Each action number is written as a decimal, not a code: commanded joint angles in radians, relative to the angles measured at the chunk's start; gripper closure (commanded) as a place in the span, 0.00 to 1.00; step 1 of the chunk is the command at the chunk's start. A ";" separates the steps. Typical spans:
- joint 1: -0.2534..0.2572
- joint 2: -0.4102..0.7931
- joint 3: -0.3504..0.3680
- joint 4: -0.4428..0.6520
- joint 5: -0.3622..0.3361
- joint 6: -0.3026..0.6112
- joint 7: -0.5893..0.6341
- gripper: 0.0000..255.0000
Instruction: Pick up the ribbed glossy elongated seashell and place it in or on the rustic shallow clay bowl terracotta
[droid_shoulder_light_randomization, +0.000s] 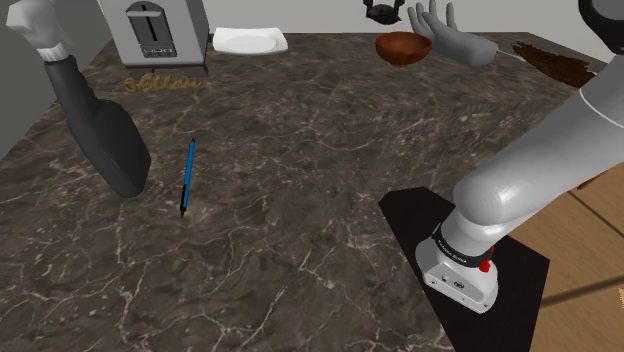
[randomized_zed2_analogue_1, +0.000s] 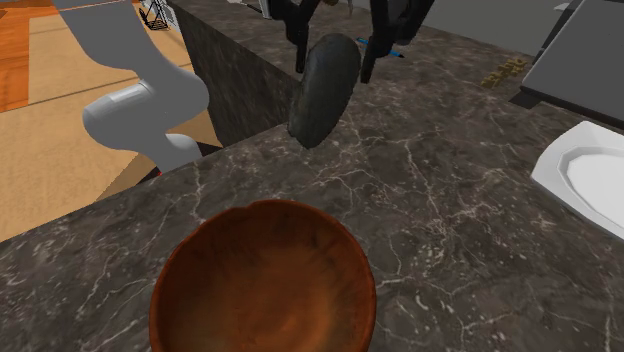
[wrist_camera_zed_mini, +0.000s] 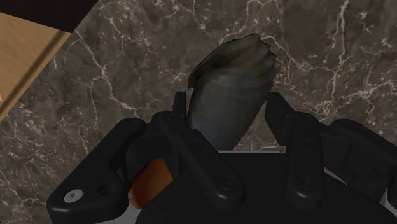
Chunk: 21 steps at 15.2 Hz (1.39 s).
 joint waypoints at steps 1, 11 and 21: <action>-0.019 0.018 -0.026 0.017 -0.012 0.002 -0.048 1.00; -0.118 0.238 -0.137 0.289 -0.054 -0.038 -0.269 1.00; -0.123 0.180 -0.140 0.088 -0.052 0.106 -0.266 1.00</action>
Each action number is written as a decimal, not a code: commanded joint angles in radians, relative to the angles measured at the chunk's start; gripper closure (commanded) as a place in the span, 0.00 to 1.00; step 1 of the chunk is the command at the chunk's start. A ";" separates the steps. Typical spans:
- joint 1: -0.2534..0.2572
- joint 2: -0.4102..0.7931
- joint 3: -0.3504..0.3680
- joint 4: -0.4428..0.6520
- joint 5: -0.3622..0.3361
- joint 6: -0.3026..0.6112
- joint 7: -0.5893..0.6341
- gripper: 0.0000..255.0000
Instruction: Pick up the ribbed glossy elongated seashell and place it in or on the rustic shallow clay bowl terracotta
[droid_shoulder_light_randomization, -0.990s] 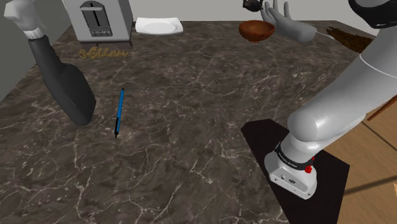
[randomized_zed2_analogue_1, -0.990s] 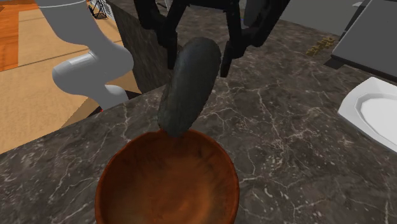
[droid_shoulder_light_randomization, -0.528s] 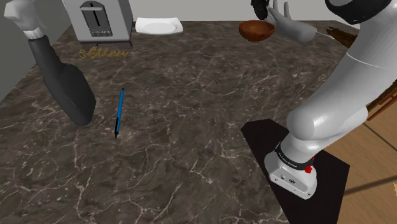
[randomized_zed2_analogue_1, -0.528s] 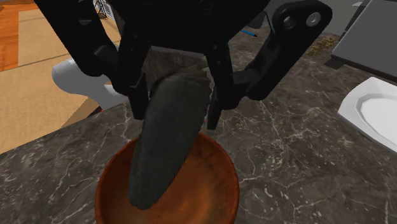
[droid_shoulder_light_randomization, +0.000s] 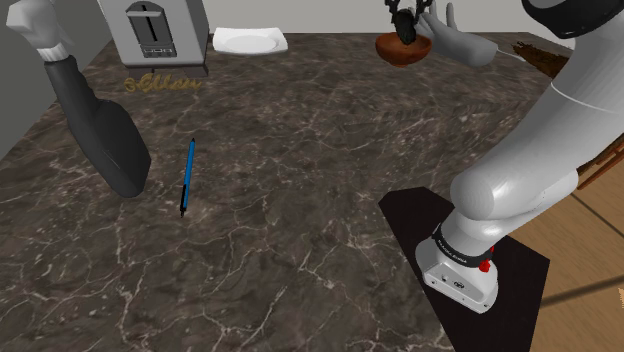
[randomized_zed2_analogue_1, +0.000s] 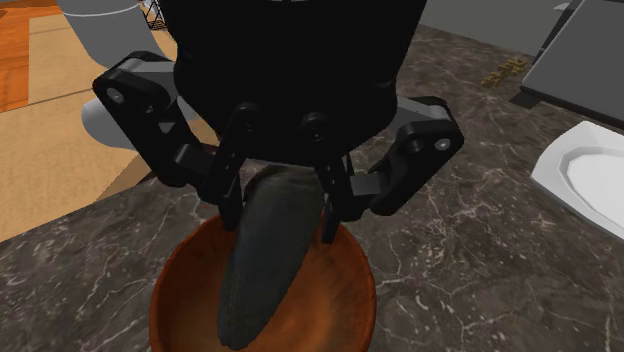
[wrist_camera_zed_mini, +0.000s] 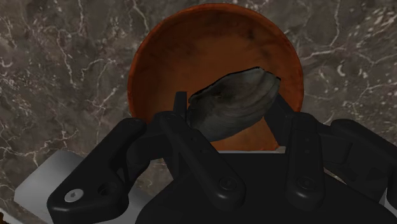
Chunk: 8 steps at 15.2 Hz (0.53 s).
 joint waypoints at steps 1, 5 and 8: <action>0.000 -0.009 0.000 -0.040 0.000 0.031 0.003 1.00; 0.000 -0.027 0.000 -0.117 0.001 0.091 0.006 1.00; 0.000 -0.030 0.000 -0.133 0.001 0.103 0.007 1.00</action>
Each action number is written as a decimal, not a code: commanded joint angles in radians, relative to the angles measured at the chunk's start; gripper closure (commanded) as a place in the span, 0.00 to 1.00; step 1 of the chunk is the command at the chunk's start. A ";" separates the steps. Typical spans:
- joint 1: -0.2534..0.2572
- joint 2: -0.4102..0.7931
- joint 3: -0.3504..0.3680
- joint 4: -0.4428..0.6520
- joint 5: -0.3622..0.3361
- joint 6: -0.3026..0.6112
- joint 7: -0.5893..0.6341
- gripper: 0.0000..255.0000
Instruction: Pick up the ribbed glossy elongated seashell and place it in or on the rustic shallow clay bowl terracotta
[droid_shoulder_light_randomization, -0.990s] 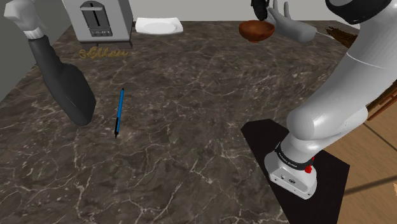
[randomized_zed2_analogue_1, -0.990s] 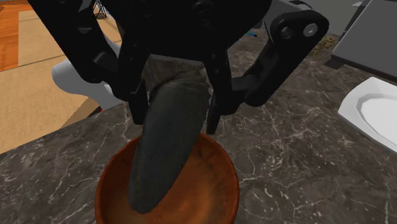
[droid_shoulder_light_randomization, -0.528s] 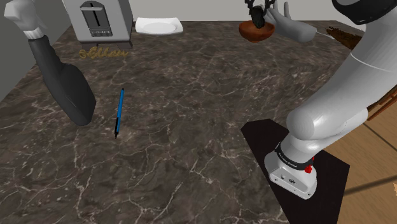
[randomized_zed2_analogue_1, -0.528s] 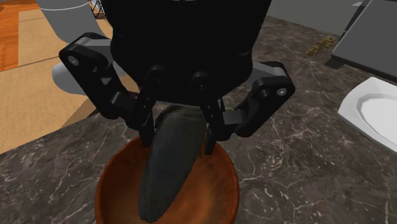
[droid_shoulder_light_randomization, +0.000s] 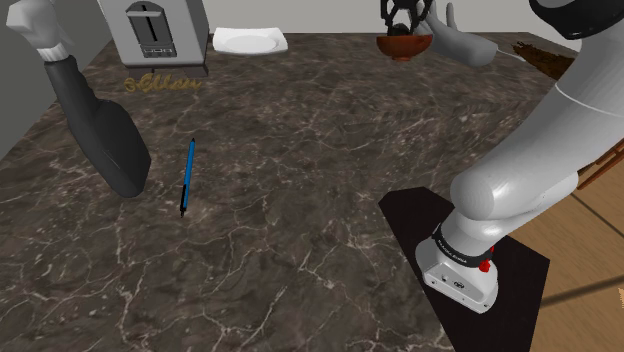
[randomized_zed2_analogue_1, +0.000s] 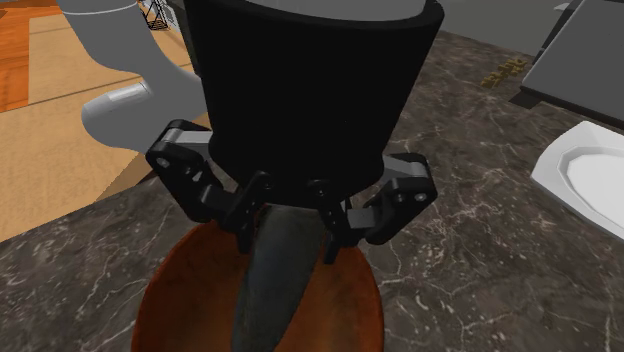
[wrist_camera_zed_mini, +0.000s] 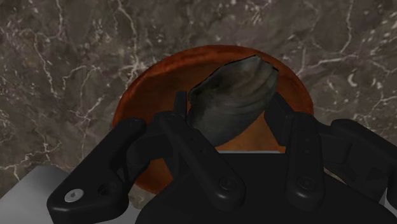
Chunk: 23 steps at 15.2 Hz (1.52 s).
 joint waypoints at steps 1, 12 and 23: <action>-0.002 0.000 -0.002 -0.006 -0.002 0.003 0.000 1.00; -0.001 0.015 0.000 0.046 -0.002 -0.034 0.000 0.00; 0.002 0.067 0.003 0.209 -0.003 -0.144 -0.002 0.00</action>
